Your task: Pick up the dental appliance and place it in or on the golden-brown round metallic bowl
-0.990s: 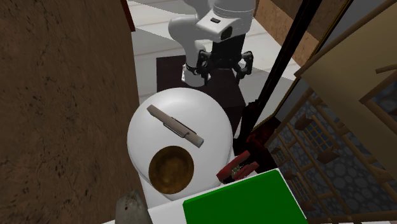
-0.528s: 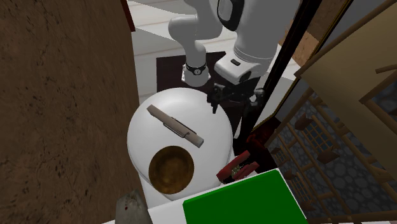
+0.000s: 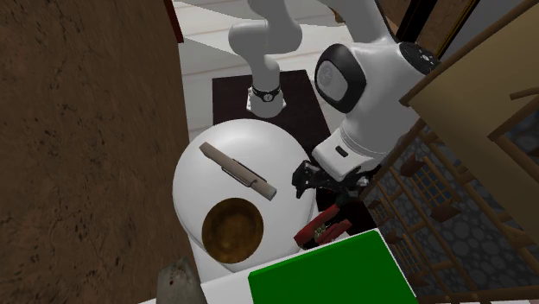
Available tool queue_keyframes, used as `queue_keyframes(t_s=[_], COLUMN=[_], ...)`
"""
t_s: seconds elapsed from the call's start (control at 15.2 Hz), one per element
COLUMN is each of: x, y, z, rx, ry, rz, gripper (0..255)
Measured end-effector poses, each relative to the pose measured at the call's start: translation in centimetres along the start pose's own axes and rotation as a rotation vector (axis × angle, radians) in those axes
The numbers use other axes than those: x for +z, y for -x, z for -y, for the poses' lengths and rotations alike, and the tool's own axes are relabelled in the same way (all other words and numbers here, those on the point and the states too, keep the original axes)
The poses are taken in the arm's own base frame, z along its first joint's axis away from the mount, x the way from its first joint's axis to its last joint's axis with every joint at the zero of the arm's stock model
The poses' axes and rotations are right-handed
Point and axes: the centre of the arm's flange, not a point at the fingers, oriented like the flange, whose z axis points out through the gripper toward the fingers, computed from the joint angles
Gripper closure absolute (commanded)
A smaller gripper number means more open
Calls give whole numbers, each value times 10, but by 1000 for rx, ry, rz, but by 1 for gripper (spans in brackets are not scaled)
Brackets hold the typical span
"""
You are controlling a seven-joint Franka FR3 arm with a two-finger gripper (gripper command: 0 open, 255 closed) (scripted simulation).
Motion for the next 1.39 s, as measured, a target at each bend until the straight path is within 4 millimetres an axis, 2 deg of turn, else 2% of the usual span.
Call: queue_keyframes(t_s=[0.26, 0.46, 0.86, 1.32, 1.39], x=[34, 57, 87, 91, 91], y=[-34, -50, -53, -53, -53], z=[29, 38, 38, 37, 37], rx=[39, 57, 59, 59, 59], ry=[55, 79, 83, 83, 83], rz=[-9, -13, -15, -15, -15], gripper=[0, 0, 0, 0, 255])
